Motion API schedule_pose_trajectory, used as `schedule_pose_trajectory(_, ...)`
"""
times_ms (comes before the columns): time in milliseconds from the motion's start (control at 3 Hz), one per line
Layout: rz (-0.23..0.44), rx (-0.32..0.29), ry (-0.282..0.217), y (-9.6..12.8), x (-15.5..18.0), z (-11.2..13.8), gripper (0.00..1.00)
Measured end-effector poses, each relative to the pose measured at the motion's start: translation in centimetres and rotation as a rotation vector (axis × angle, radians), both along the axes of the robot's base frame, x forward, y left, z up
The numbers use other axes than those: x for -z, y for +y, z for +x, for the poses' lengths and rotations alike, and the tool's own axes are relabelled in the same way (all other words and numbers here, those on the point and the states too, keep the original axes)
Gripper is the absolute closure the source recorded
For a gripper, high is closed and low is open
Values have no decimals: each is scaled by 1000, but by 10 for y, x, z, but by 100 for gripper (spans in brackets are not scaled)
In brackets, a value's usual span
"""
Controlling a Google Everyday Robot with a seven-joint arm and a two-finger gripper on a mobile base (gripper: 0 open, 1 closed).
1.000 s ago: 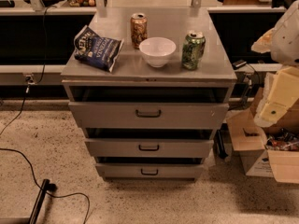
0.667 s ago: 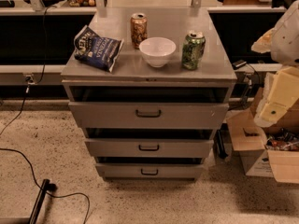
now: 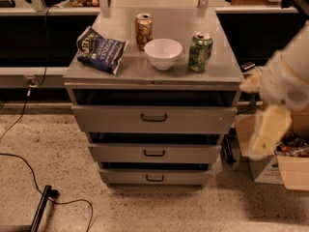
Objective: Open bottom drawer
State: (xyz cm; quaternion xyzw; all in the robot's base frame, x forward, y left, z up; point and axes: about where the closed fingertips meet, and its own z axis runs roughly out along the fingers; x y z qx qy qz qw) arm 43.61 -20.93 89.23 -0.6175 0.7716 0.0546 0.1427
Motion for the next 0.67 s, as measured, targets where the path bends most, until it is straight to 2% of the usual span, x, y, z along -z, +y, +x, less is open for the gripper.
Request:
schedule_pose_trajectory(333,143,-11,13,-9,79,-29,0)
schedule_pose_trajectory(667,136,1,-24,-30,101,-44,0)
